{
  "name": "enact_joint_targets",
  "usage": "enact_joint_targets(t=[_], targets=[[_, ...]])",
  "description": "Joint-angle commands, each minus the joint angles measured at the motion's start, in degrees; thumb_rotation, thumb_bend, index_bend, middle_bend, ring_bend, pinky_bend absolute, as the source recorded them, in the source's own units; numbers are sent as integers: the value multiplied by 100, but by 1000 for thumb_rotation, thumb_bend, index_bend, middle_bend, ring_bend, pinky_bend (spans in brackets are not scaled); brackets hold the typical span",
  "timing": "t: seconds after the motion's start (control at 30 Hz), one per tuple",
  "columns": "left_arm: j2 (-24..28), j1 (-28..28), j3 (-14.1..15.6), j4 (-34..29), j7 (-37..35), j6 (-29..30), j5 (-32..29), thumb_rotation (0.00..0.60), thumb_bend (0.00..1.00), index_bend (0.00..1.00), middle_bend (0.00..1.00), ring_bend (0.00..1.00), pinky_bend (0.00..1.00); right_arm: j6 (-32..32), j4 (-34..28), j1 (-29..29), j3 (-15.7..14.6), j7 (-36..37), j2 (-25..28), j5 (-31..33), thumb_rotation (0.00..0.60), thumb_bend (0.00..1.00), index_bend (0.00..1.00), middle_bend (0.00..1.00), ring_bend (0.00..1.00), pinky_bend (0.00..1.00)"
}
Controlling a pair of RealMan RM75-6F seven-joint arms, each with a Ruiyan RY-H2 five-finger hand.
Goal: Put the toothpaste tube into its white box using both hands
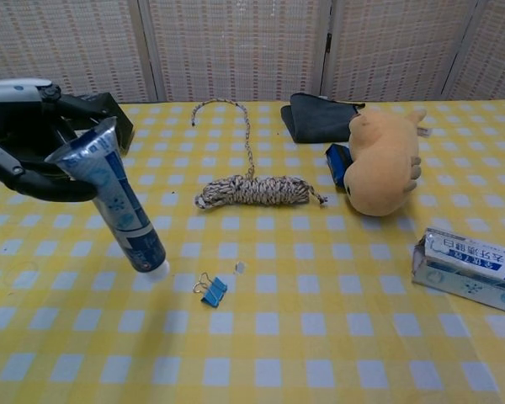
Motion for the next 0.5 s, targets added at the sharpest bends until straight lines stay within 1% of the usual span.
enact_joint_targets(t=[0.03,0.23,0.5], targets=[[89,9,65,-60,-39,39,89,600,311,804,1000,1000,1000,-319,-196,105,52,-243,-34,413,600,325,257,215,240,218],[282,-3,195,-131,-132,57,302,600,311,803,1000,1000,1000,-472,-290,128,-39,-619,-96,717,600,324,257,215,240,219],[403,50,320,-168,-43,137,422,600,312,804,1000,1000,1000,-553,-158,90,-173,-641,-293,775,600,325,257,211,241,220]])
